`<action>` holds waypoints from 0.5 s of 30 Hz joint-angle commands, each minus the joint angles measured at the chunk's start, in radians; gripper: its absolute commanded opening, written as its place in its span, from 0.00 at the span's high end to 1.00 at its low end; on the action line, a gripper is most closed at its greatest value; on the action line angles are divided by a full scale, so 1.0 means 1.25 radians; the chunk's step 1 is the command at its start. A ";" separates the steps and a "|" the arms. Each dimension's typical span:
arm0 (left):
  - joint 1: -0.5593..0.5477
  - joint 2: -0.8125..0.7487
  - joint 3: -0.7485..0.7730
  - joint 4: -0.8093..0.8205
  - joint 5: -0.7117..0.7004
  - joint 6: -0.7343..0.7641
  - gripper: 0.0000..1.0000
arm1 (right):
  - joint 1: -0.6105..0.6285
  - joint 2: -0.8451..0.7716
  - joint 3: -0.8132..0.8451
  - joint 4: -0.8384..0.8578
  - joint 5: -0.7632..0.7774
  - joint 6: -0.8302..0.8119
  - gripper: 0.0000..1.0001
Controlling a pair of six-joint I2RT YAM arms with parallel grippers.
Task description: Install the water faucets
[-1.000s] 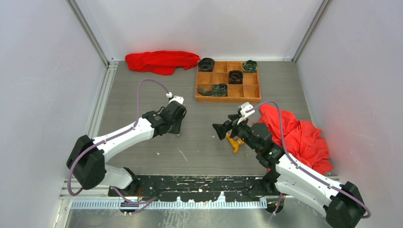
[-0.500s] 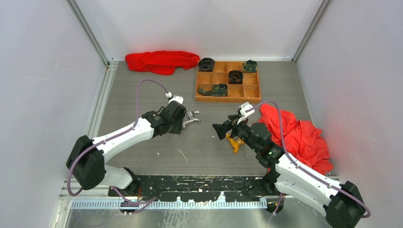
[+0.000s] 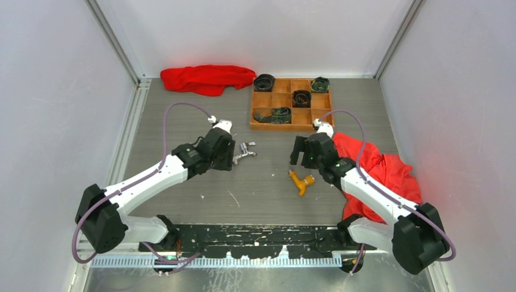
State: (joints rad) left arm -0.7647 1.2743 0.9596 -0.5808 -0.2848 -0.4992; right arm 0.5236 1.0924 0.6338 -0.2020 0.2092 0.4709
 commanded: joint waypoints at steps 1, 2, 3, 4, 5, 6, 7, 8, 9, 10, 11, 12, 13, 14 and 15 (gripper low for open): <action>-0.002 -0.014 0.025 0.013 0.032 -0.018 0.53 | -0.032 -0.003 -0.013 -0.113 0.027 0.125 0.07; -0.003 -0.015 0.022 0.016 0.035 -0.020 0.53 | -0.032 -0.006 -0.021 -0.115 0.035 0.138 0.08; -0.003 -0.017 0.021 0.019 0.037 -0.020 0.53 | -0.032 -0.005 -0.029 -0.113 0.037 0.147 0.08; -0.003 -0.017 0.020 0.022 0.039 -0.020 0.53 | -0.032 -0.001 -0.034 -0.113 0.038 0.153 0.08; -0.002 -0.013 0.021 0.023 0.042 -0.019 0.53 | -0.032 0.015 -0.037 -0.112 0.040 0.162 0.08; -0.002 -0.010 0.023 0.023 0.043 -0.018 0.53 | -0.032 0.028 -0.039 -0.112 0.038 0.174 0.08; -0.003 -0.010 0.027 0.021 0.044 -0.017 0.53 | -0.032 0.046 -0.037 -0.120 0.041 0.187 0.08; -0.003 0.011 0.032 0.018 0.044 -0.016 0.53 | -0.032 0.062 -0.031 -0.136 0.055 0.213 0.09; -0.003 0.023 0.037 0.015 0.047 -0.016 0.53 | -0.032 0.077 -0.025 -0.154 0.070 0.241 0.09; -0.002 0.029 0.041 0.013 0.052 -0.013 0.53 | -0.032 0.085 -0.019 -0.176 0.091 0.274 0.09; -0.003 0.035 0.044 0.014 0.057 -0.008 0.51 | -0.032 0.090 -0.012 -0.204 0.125 0.310 0.09; -0.003 0.042 0.047 0.014 0.060 -0.002 0.48 | -0.032 0.088 -0.011 -0.219 0.140 0.331 0.09; -0.003 0.054 0.052 0.016 0.061 0.006 0.45 | -0.031 0.081 -0.013 -0.227 0.152 0.348 0.09; -0.002 0.067 0.057 0.020 0.065 0.019 0.43 | -0.031 0.070 -0.019 -0.230 0.161 0.360 0.09; -0.003 0.083 0.066 0.024 0.065 0.034 0.39 | -0.031 0.058 -0.023 -0.232 0.170 0.368 0.09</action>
State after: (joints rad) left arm -0.7650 1.3338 0.9806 -0.5816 -0.2218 -0.5095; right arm 0.4824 1.2114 0.5865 -0.4370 0.3069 0.7921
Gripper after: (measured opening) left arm 0.562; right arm 0.915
